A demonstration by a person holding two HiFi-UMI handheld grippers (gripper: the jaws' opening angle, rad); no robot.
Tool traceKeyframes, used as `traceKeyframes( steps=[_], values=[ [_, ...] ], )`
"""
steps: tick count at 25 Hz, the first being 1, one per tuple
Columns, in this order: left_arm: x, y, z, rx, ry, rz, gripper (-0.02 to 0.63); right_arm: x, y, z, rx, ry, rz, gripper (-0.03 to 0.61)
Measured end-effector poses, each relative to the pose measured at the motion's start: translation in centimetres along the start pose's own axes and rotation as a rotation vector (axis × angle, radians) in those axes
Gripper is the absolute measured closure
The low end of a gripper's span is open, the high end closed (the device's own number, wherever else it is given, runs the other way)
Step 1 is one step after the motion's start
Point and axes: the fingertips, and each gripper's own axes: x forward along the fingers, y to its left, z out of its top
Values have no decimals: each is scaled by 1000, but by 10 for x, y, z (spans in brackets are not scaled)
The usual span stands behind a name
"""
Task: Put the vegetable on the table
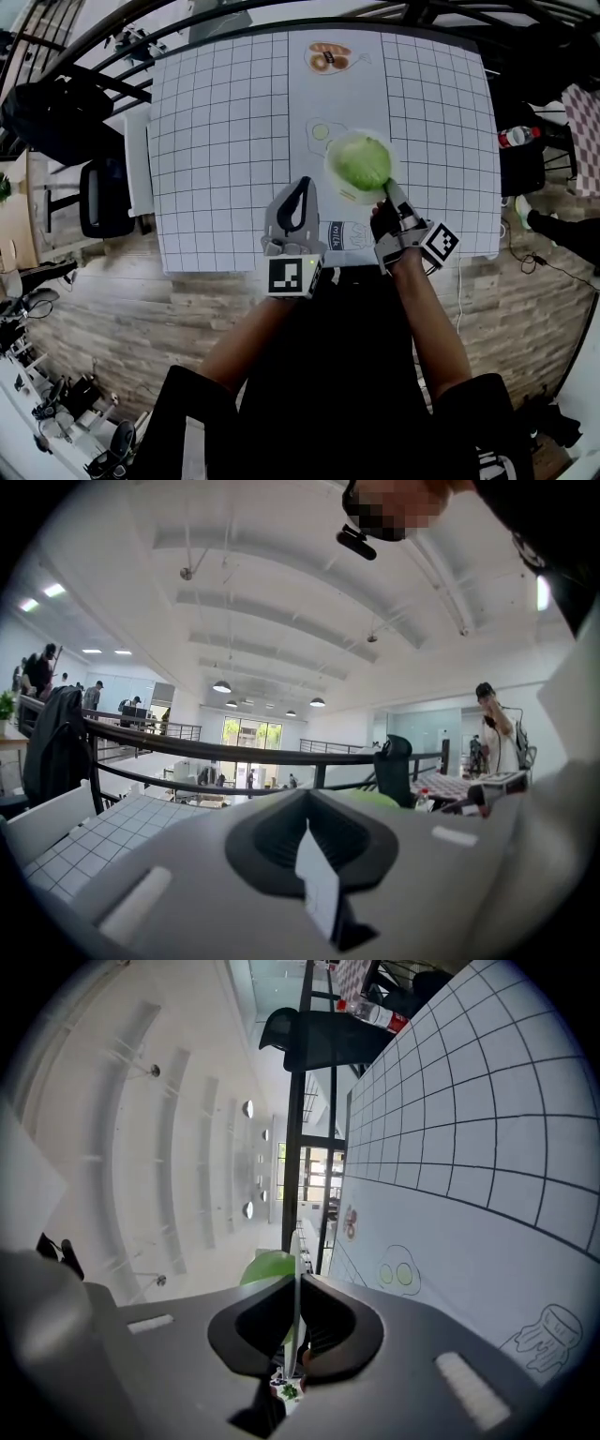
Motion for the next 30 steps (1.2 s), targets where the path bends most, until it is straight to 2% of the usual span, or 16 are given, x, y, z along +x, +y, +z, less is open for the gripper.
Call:
traceKeyframes(
  steps=[8, 26, 30],
  values=[
    [22, -10, -1, -9, 1, 18, 606, 17, -16, 19, 28, 19, 9, 566],
    [54, -23, -25, -16, 59, 54, 606, 48, -75, 56, -63, 72, -21, 565],
    [60, -26, -25, -17, 53, 54, 606, 55, -91, 58, -50, 78, -29, 565]
  ],
)
